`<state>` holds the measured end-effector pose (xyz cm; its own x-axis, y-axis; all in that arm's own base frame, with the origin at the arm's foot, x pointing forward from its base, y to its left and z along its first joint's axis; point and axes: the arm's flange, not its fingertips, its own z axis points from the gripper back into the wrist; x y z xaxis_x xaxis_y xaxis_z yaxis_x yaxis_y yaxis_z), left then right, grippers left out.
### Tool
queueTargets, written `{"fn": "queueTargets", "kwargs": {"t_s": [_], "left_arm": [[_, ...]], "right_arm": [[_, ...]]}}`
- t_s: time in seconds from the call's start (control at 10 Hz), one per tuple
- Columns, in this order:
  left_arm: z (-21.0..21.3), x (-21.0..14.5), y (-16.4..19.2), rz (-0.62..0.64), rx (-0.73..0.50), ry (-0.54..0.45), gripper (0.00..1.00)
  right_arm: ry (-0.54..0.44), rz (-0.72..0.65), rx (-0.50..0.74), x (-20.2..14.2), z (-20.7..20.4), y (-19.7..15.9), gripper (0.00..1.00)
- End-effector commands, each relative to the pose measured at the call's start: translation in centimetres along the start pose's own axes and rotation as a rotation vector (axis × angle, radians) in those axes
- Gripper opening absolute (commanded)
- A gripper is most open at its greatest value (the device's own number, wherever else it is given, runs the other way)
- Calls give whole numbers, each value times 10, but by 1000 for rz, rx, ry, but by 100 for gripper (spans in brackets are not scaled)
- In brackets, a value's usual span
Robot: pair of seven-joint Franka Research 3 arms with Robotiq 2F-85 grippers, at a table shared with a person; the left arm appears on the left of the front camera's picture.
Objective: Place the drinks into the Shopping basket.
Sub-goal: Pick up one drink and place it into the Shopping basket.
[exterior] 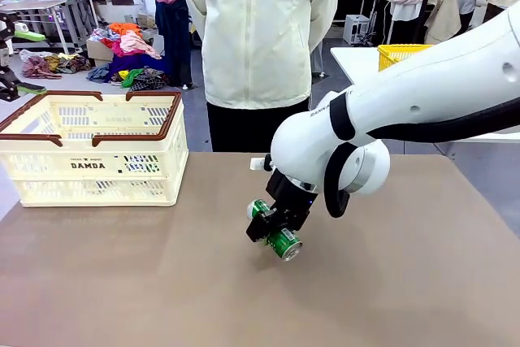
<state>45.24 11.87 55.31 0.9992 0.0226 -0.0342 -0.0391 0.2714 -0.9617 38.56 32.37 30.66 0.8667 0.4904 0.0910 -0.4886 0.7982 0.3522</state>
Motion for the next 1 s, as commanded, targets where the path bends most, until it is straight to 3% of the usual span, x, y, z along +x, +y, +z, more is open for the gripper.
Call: {"fn": "queueTargets", "kwargs": {"t_s": [0.0,0.2,0.6,0.9], "left_arm": [[-1,-3,-1,-1,3,-5,100],[-1,-3,-1,-1,3,-5,100],[-1,-3,-1,-1,3,-5,100],[-1,-3,-1,-1,3,-5,100]], "right_arm": [[118,-296,-133,25,20,57,0],[108,-356,-215,39,1,92,0],[-72,-461,-216,37,-36,109,0],[-48,-477,-273,36,-51,108,0]]}}
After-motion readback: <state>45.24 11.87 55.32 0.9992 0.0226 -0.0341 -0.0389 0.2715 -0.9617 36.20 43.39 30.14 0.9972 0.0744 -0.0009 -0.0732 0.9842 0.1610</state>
